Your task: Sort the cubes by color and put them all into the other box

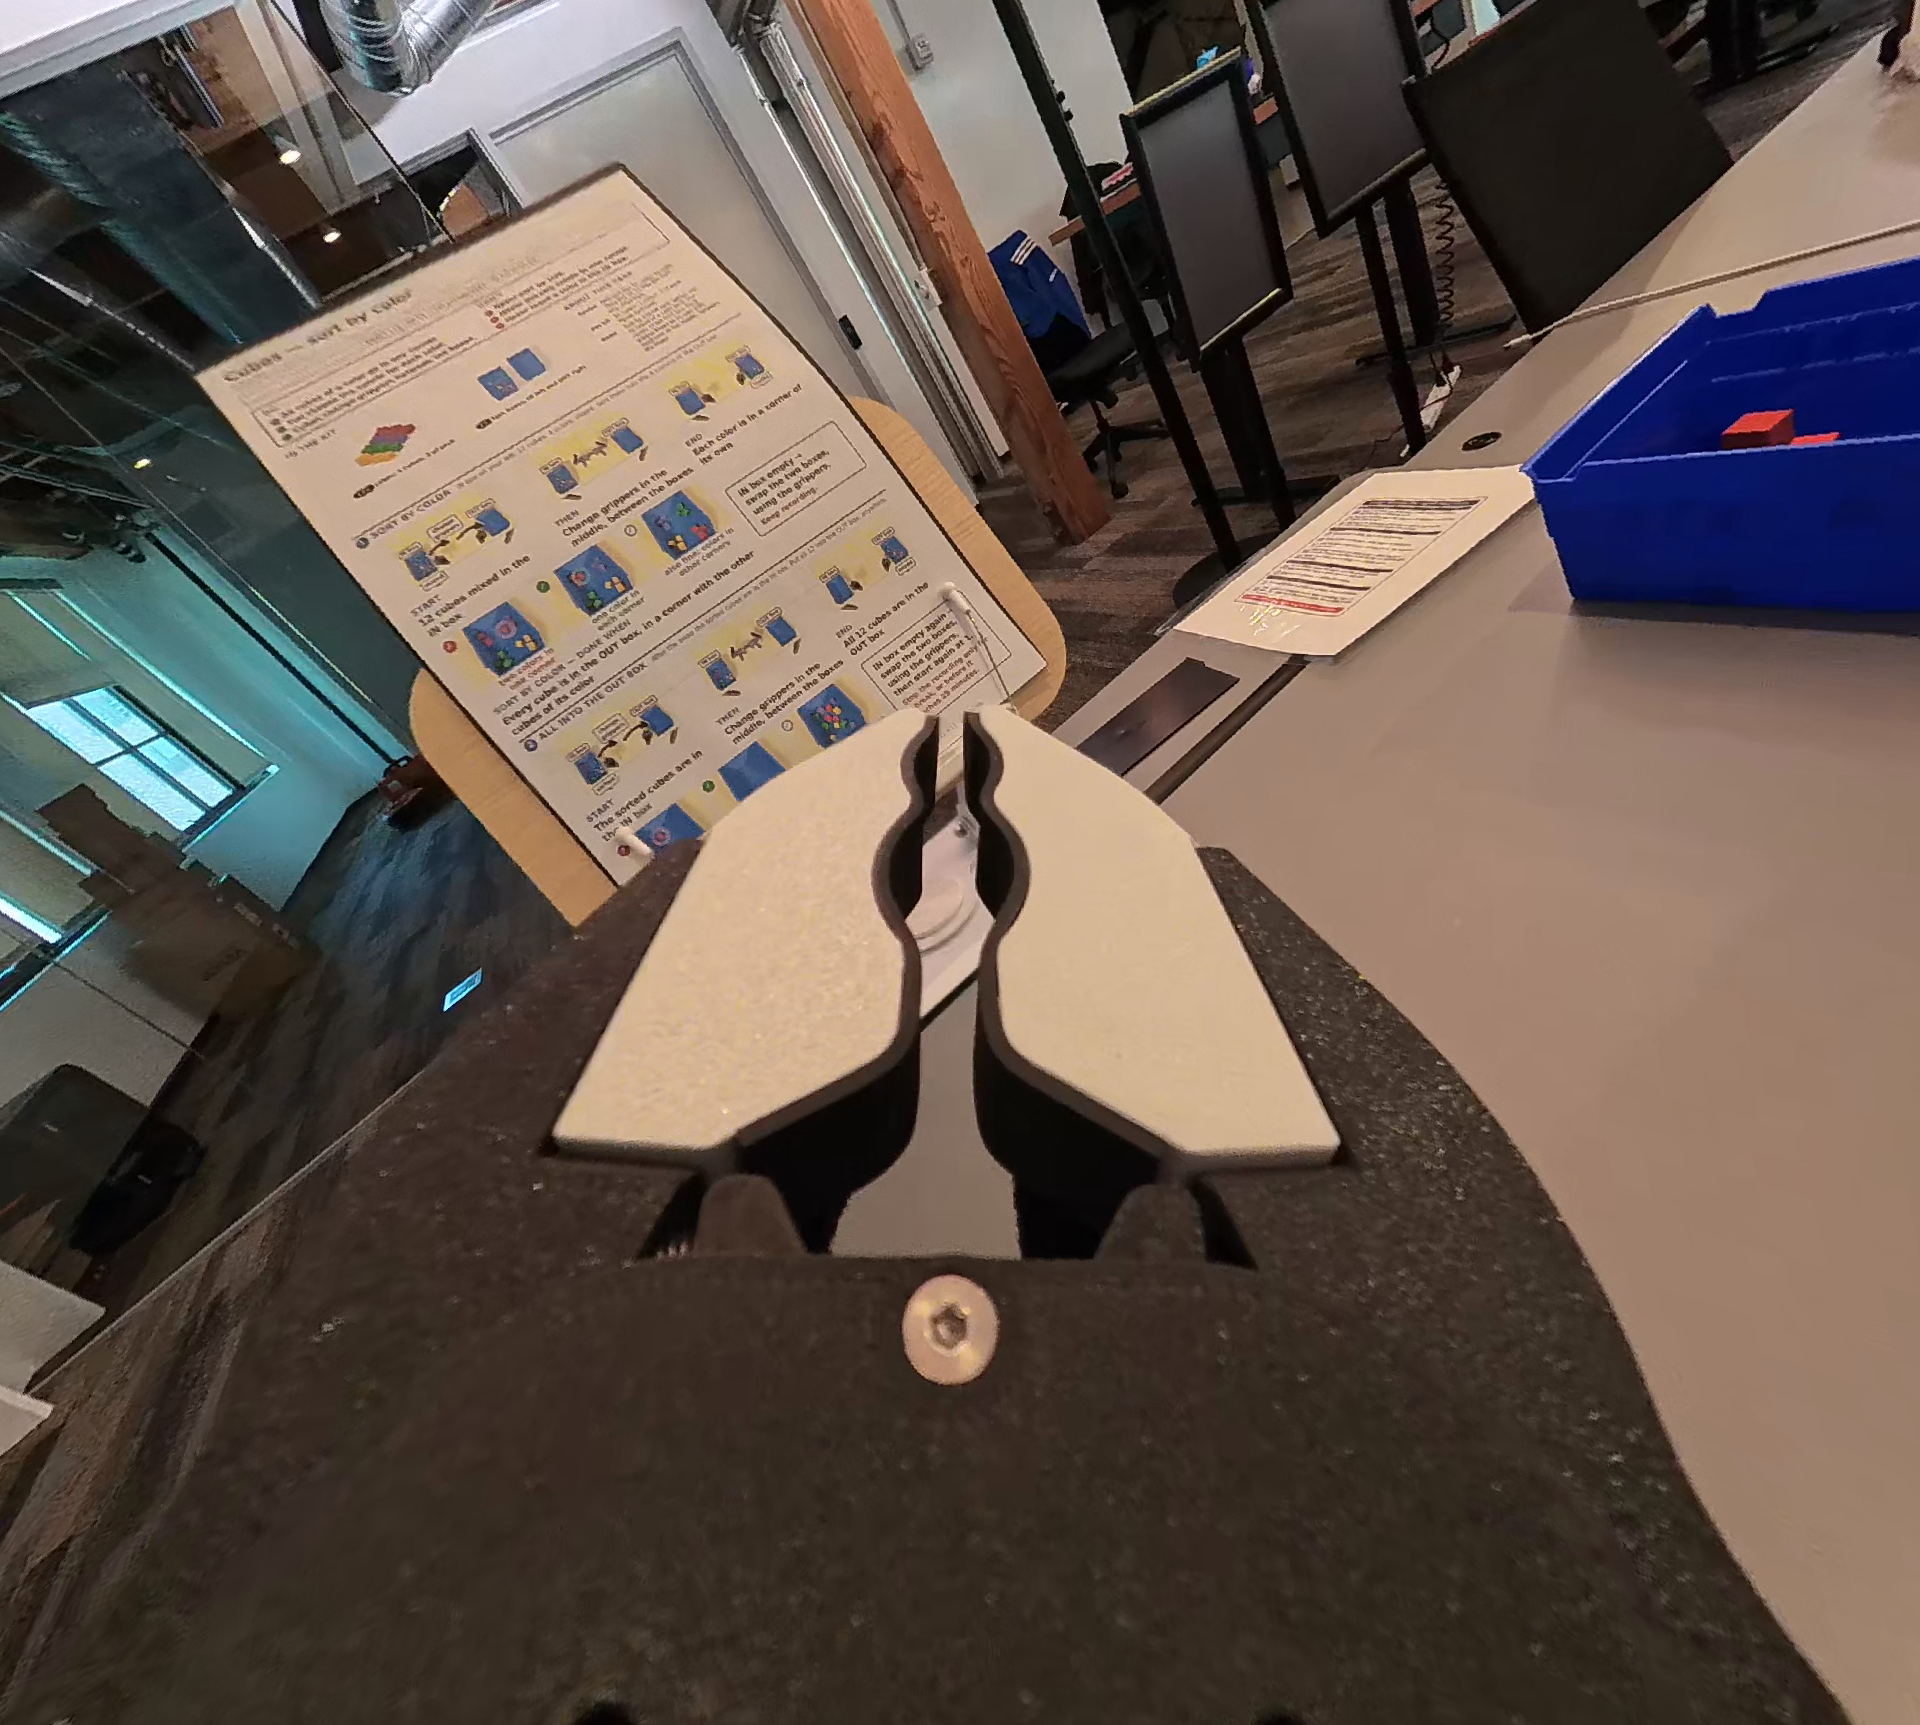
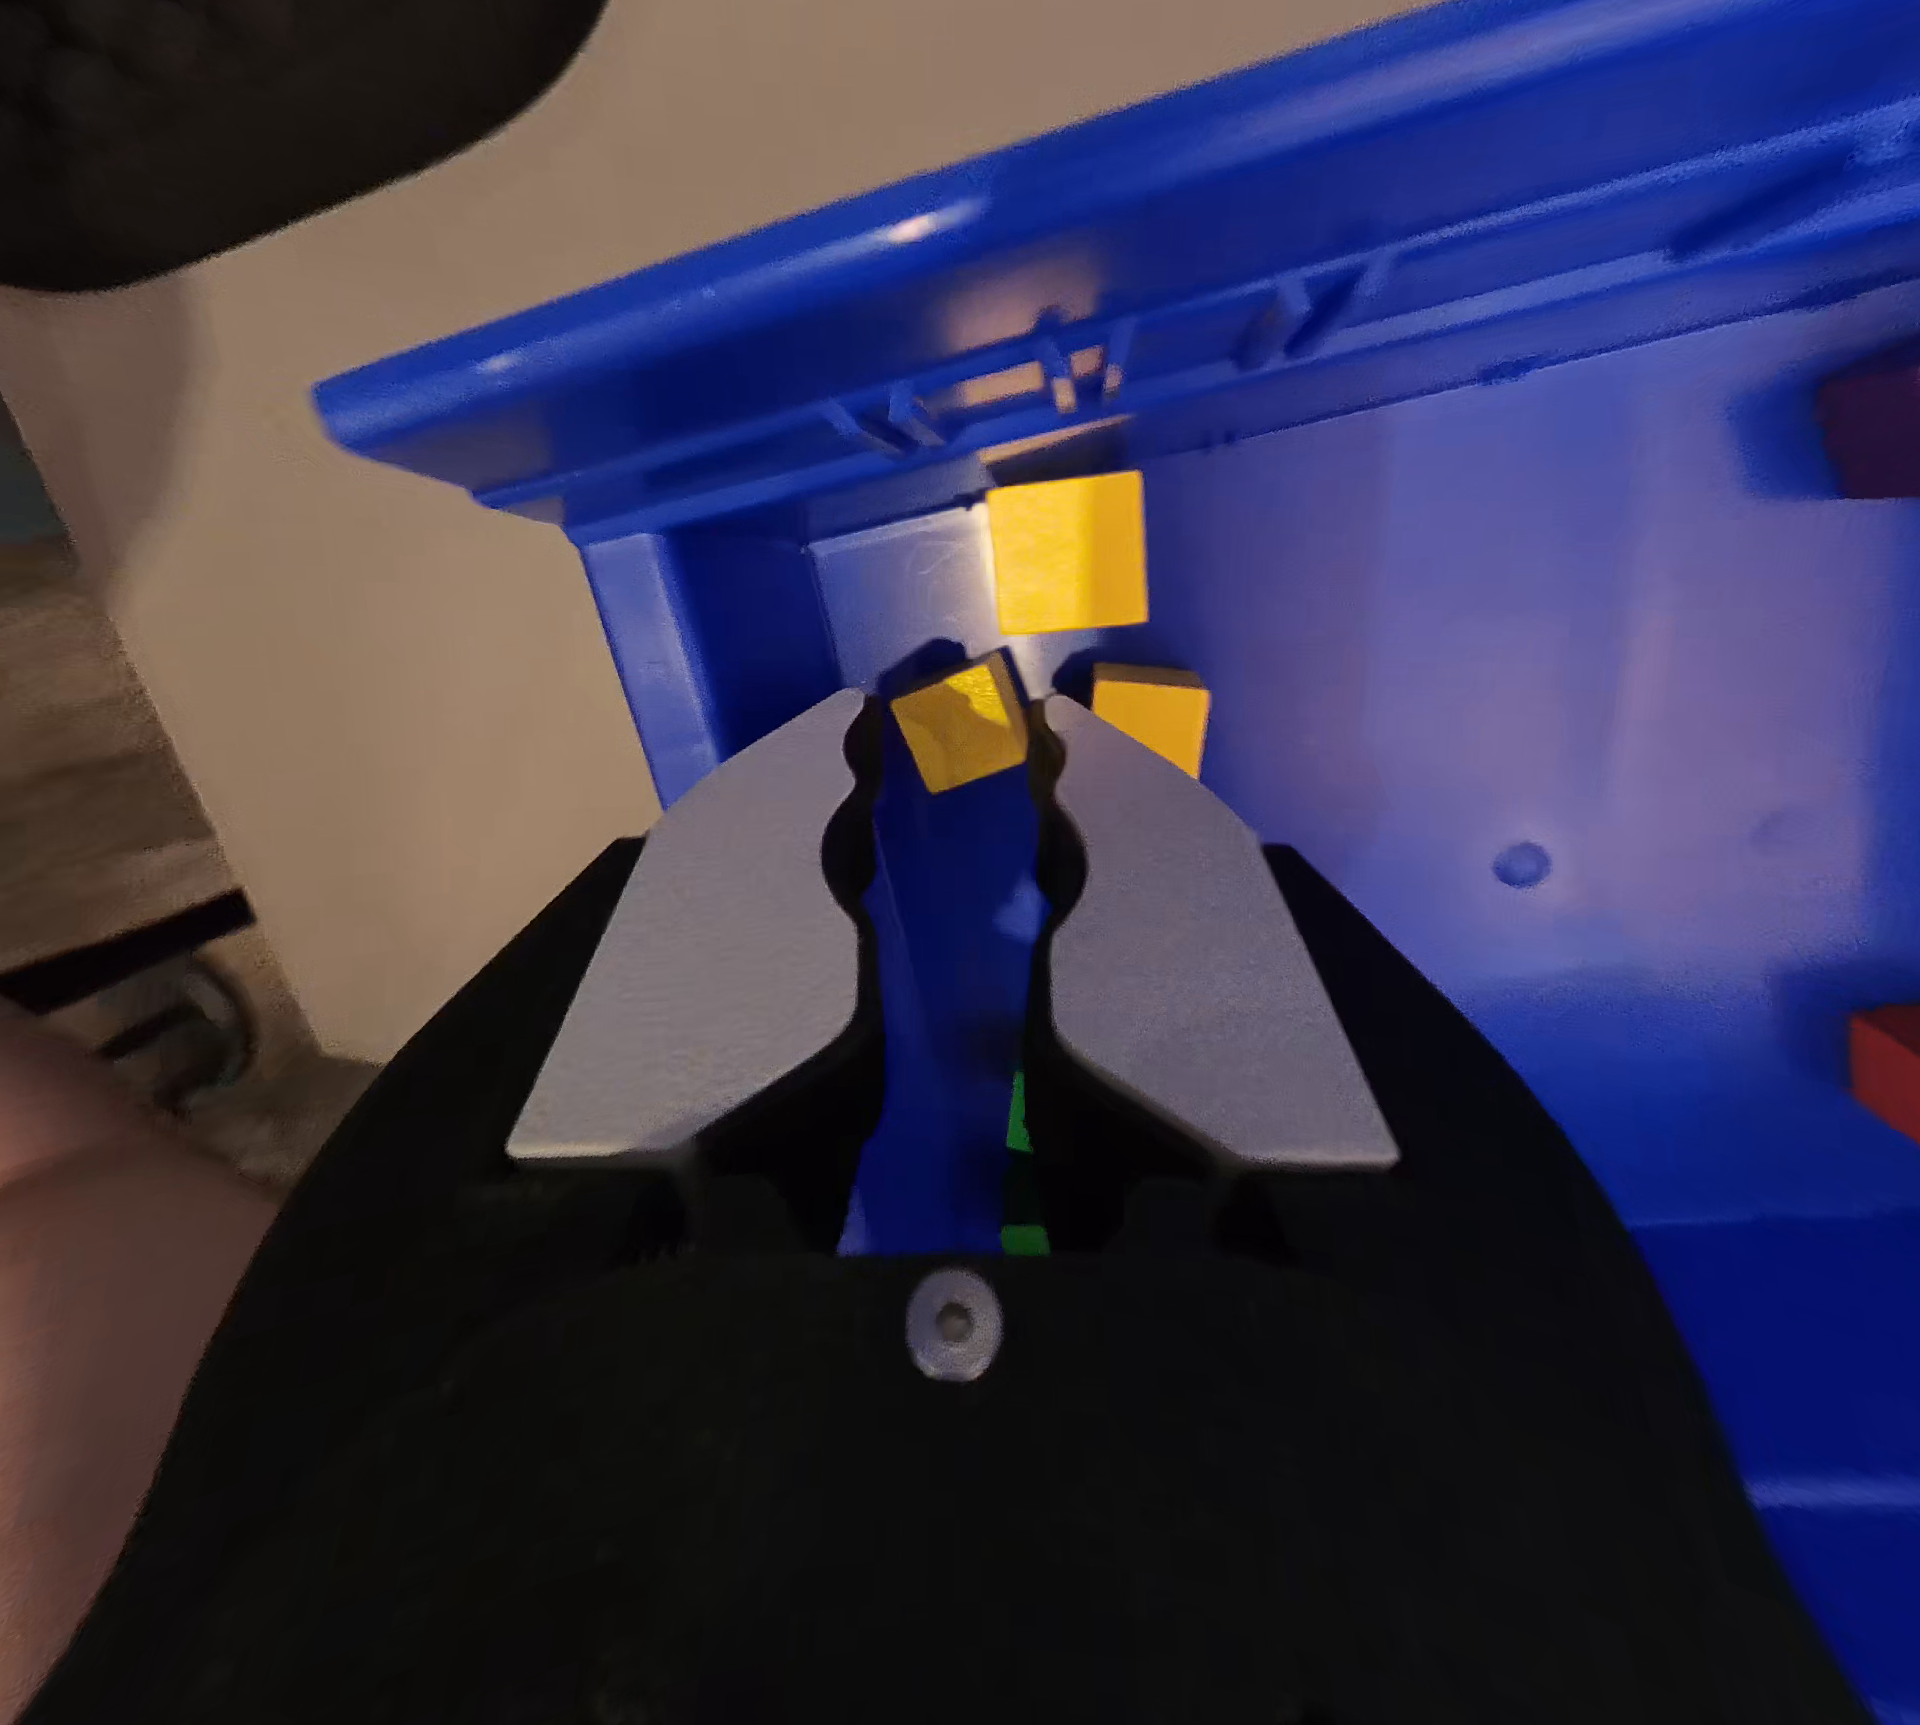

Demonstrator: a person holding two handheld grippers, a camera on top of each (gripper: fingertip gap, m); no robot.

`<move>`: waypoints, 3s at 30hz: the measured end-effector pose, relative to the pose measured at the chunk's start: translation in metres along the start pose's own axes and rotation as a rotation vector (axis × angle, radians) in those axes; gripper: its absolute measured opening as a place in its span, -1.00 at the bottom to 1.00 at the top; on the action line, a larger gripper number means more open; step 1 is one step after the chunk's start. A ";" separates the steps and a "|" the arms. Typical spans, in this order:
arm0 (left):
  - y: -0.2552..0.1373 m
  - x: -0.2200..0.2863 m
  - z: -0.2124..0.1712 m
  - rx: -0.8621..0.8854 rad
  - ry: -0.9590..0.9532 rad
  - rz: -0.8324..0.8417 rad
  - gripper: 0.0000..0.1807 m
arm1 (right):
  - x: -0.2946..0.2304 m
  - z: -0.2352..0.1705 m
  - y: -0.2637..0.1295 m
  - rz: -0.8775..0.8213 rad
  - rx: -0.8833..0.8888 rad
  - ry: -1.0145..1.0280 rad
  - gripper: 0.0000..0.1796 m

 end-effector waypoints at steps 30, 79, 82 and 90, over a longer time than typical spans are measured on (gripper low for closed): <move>-0.130 -0.070 -0.166 -0.646 -0.218 0.738 -0.68 | 0.025 -0.087 -0.095 -0.796 0.340 1.144 -0.57; -0.134 -0.094 -0.222 -1.080 -0.401 0.481 -0.93 | 0.052 -0.104 -0.067 -0.532 0.375 1.280 -0.92; -0.135 -0.093 -0.223 -1.064 -0.410 0.487 -0.93 | 0.052 -0.104 -0.067 -0.524 0.376 1.283 -0.92; -0.133 -0.091 -0.223 -1.022 -0.407 0.454 -0.94 | 0.052 -0.105 -0.066 -0.526 0.363 1.285 -0.91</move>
Point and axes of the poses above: each gripper's, where its closed fingertips meet, y out along the fingers, z out of its top, x = y × z across the jaws, the point moved 10 cm from there along -y, back along the fingers, and after that the axes turned 6 degrees about z, right-handed, at the moved point
